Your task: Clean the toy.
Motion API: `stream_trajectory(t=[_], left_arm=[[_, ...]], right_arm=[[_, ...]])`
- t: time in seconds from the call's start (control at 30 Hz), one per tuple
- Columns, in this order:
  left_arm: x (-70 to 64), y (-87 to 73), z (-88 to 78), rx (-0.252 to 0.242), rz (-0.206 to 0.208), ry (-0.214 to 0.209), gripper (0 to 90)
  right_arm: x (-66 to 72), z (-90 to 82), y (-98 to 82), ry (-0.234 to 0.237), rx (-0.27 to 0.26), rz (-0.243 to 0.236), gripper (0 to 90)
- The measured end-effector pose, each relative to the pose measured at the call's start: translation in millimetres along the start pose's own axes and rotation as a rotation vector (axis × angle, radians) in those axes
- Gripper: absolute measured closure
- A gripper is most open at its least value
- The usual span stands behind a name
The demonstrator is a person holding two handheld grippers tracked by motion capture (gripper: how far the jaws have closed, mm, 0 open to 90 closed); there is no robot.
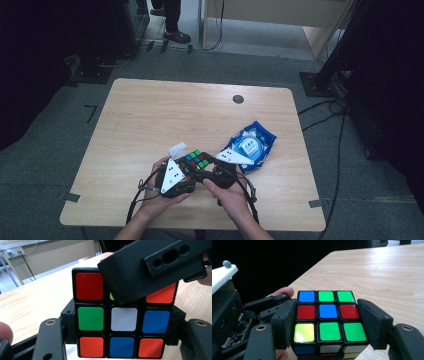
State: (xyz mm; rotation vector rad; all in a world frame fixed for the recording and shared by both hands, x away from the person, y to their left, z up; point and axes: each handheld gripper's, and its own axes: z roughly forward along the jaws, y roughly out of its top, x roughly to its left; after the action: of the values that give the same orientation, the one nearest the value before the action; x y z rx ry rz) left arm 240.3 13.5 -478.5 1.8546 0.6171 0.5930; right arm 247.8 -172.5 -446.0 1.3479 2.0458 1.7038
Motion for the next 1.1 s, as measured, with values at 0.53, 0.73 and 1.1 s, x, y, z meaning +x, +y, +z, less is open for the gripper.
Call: stream_trajectory(t=[0.53, 0.73, 1.1], left_arm=[[1.6, 1.5, -3.2, -0.015, 0.004, -0.002, 34.0], [21.5, -2.8, -9.1, -0.012, -0.076, 0.019, 34.1], [74.1, -8.5, -40.0, -0.05, -0.181, 0.135, 34.1]], right_arm=[[0.4, 0.5, 0.3, 0.012, -0.003, -0.018, 34.0], [2.8, -3.4, 3.7, 0.026, -0.077, -0.055, 29.6], [-10.4, 2.1, -3.5, -0.045, -0.107, -0.081, 33.0]])
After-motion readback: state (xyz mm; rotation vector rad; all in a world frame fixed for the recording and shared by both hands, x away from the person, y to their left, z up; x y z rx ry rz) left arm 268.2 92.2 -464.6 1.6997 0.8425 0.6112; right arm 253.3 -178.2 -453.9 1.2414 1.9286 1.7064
